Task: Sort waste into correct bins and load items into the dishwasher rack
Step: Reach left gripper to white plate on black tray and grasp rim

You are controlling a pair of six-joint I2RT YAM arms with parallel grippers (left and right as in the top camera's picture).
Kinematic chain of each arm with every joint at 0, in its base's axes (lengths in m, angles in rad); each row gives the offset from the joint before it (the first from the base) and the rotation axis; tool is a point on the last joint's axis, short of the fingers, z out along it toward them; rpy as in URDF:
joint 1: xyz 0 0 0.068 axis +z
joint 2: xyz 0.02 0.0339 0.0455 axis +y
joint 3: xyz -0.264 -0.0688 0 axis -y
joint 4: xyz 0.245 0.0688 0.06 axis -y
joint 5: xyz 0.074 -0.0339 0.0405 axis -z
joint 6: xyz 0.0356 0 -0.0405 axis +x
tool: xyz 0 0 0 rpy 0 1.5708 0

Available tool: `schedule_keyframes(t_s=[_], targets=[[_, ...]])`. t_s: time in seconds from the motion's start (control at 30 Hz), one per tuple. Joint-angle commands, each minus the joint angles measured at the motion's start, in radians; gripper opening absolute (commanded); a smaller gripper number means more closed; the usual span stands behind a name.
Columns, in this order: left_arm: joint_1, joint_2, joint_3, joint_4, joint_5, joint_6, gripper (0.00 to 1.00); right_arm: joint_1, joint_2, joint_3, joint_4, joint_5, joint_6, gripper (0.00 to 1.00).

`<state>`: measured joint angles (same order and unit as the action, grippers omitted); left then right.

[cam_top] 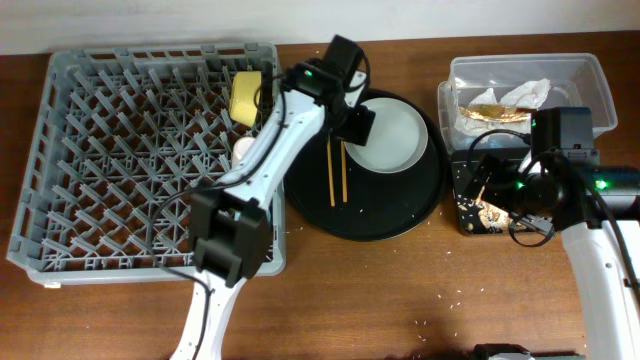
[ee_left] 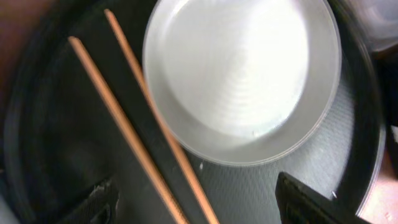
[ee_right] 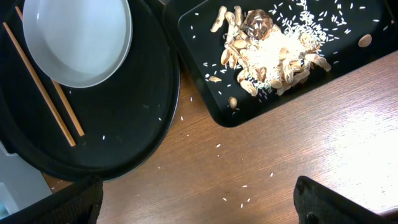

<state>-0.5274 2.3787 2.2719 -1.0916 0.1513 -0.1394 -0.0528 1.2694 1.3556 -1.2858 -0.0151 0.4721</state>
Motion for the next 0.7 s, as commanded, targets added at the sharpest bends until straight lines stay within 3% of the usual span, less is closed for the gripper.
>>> schedule_keyframes(t_s=[0.0, 0.33, 0.67], targets=[[-0.003, 0.051, 0.000, 0.029, 0.022, -0.051, 0.75, -0.006, 0.002, 0.002, -0.001, 0.020, 0.008, 0.99], [-0.003, 0.058, 0.000, 0.021, -0.097, -0.104, 0.75, -0.006, 0.002, 0.002, -0.001, 0.020, 0.008, 0.99], [-0.003, 0.058, 0.000, 0.016, -0.115, -0.119, 0.75, -0.007, 0.002, 0.002, -0.001, 0.020, 0.008, 0.99]])
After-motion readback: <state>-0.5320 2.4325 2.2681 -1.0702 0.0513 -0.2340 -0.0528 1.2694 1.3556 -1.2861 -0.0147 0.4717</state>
